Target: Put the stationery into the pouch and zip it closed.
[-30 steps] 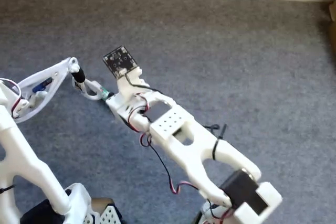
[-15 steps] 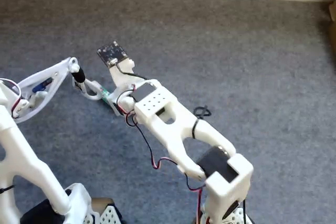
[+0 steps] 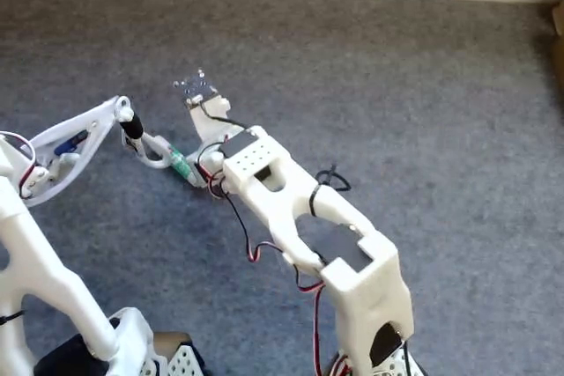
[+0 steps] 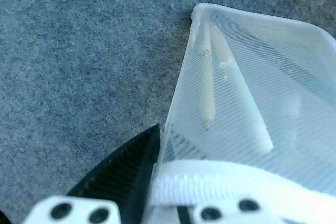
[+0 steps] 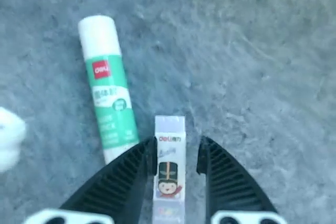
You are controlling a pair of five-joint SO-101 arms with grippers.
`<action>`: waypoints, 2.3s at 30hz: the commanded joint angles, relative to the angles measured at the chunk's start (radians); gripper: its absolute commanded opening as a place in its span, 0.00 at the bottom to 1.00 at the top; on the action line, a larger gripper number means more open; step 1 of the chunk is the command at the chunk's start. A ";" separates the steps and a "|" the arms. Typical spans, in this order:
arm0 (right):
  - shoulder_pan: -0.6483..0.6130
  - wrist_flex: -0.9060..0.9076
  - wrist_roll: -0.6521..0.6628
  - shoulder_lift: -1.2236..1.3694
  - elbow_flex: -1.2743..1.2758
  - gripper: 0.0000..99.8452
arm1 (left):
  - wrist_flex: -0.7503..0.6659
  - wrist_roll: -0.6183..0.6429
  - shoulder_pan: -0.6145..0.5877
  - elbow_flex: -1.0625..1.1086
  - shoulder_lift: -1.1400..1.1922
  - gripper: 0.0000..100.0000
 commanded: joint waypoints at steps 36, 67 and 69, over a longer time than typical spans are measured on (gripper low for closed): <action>-0.001 0.226 0.193 0.113 -0.171 0.07 | -0.003 0.012 -0.035 0.012 0.005 0.01; 0.002 0.849 0.206 0.119 -0.562 0.01 | -0.009 0.012 -0.033 0.013 0.004 0.01; 0.001 0.878 0.206 0.120 -0.593 0.01 | -0.009 0.012 -0.033 0.013 0.004 0.01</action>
